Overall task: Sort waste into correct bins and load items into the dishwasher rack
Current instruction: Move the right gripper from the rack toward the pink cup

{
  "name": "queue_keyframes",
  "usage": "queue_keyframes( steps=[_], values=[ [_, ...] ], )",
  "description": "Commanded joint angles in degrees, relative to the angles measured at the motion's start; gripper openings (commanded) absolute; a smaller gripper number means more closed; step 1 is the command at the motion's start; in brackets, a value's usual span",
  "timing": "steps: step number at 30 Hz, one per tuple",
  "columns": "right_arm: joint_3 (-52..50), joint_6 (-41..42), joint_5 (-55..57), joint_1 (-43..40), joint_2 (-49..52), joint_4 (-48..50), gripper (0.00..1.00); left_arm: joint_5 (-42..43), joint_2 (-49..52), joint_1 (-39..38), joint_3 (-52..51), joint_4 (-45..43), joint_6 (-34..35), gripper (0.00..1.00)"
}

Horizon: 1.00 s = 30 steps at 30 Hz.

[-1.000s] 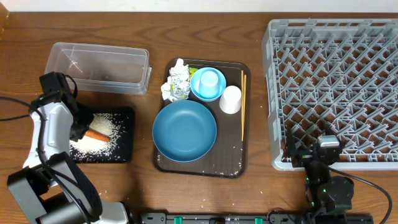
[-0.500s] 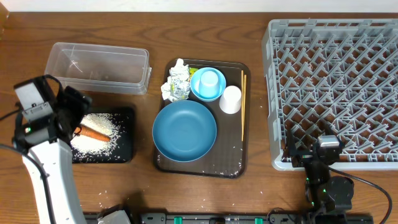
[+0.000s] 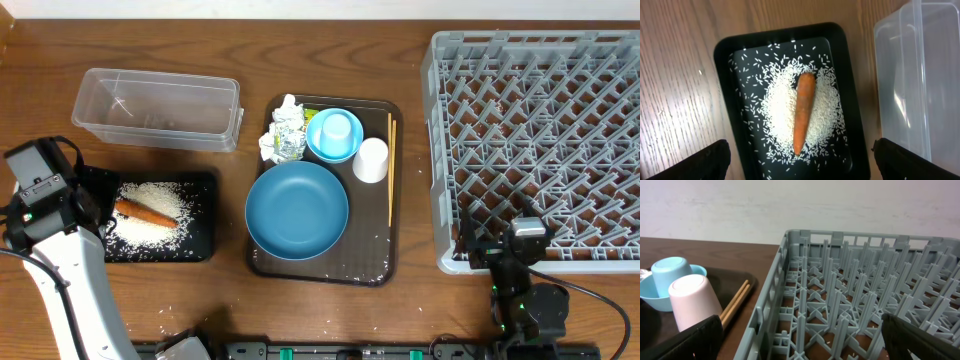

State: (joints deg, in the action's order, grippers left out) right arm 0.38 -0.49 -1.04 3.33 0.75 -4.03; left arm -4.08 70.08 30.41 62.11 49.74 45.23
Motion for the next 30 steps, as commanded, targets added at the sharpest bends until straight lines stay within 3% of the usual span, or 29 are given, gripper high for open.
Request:
queue_keyframes(
  steps=[1, 6, 11, 17, 23, 30],
  values=[
    [-0.07, -0.44, 0.35, 0.07, 0.02, -0.22, 0.99, -2.38, 0.33, 0.28, 0.00, -0.44, 0.76, 0.94],
    [-0.07, -0.44, 0.37, 0.07, 0.02, -0.22, 0.99, -11.76, 0.35, 1.18, 0.00, -6.23, 0.76, 0.95],
    [-0.07, 1.51, -1.29, 0.07, 0.02, 4.17, 0.99, -11.89, 0.35, 2.54, 0.00, -4.07, 0.74, 0.95],
    [-0.07, 26.71, -23.74, 0.07, 0.02, 14.45, 0.99, -11.89, 0.35, 2.54, 0.00, -3.54, 0.74, 0.96],
    [-0.07, 42.56, -23.87, 0.07, 0.02, 26.32, 0.99, -11.89, 0.35, 2.51, 0.00, -3.54, 0.74, 0.96],
    [0.83, 48.92, -14.71, 0.07, 0.02, 38.88, 0.99, -11.89, 0.35, 2.51, 0.00, -3.54, 0.74, 0.96]
  ],
)
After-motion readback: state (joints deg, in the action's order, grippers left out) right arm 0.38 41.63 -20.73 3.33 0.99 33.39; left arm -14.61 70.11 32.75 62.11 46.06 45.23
